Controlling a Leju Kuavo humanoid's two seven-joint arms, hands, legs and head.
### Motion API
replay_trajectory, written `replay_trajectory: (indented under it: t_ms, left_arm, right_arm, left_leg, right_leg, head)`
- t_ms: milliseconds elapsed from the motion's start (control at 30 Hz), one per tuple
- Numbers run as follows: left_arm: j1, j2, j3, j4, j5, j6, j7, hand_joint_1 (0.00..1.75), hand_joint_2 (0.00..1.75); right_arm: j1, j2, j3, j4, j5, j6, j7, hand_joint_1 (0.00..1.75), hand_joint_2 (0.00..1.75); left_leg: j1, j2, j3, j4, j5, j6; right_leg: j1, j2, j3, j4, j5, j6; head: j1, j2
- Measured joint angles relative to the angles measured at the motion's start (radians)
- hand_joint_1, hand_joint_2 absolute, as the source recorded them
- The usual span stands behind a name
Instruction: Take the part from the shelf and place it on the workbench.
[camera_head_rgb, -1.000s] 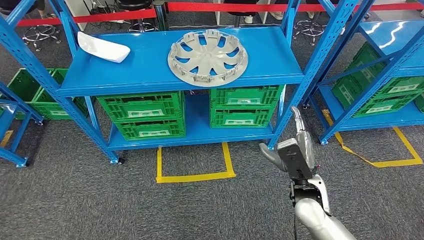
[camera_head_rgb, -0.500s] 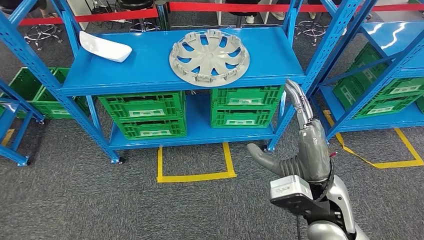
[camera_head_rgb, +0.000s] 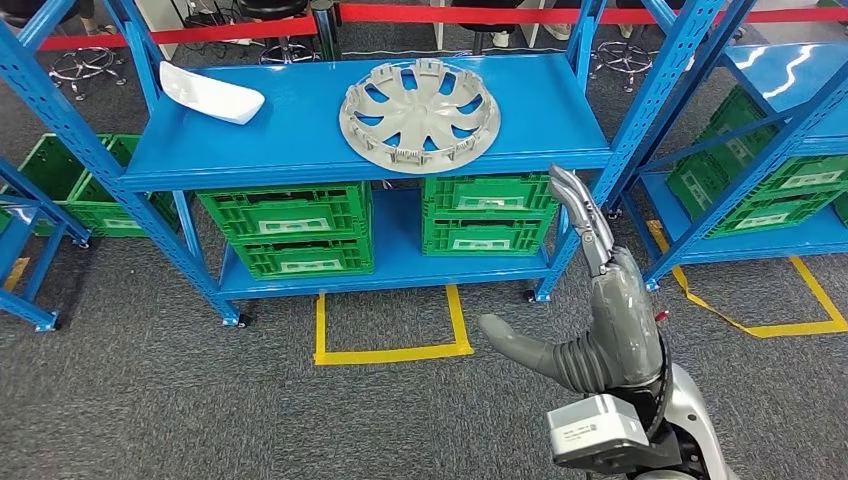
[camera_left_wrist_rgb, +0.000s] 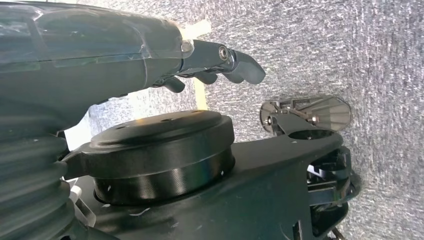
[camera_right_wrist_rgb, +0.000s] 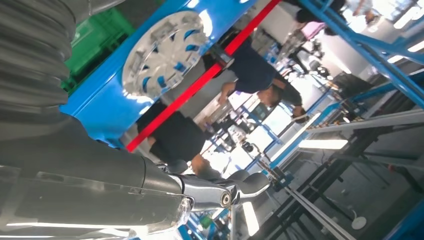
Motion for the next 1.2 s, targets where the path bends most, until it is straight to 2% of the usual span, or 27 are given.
replay_trajectory:
  t_ms: [300,633,767,1200]
  left_arm:
    - [-0.001,0.002,-0.011,0.000,0.009,-0.008,-0.009,0.00,1.75]
    - [-0.002,0.005,-0.016,0.000,0.016,-0.008,-0.012,0.00,1.75]
    - [-0.002,0.005,-0.016,0.000,0.017,-0.011,-0.014,0.00,0.00]
    - [-0.002,0.005,-0.018,0.000,0.017,-0.019,-0.021,0.00,0.00]
  right_arm:
    - [0.021,-0.013,0.002,-0.005,-0.114,-0.107,-0.047,0.00,1.75]
    - [0.033,-0.014,0.001,-0.006,-0.157,-0.130,-0.074,0.00,1.75]
    - [0.035,-0.014,0.001,-0.010,-0.174,-0.133,-0.078,0.00,1.75]
    - [0.032,-0.014,0.001,-0.013,-0.200,-0.126,-0.091,0.00,1.75]
  left_leg:
    - [0.000,-0.002,0.000,0.000,0.000,0.000]
    - [0.000,-0.003,0.000,0.000,0.000,0.000]
    - [0.000,-0.003,0.000,0.000,0.000,0.000]
    - [0.000,-0.002,0.000,0.001,0.000,0.000]
  right_leg:
    - [0.000,-0.001,0.000,0.000,0.000,0.000]
    - [0.000,-0.001,0.000,0.000,0.000,0.000]
    - [0.000,-0.001,0.000,0.000,0.000,0.000]
    - [0.000,-0.001,0.000,0.000,0.000,0.000]
  head:
    - [0.000,0.000]
    - [0.000,0.000]
    - [0.000,0.000]
    - [0.000,0.000]
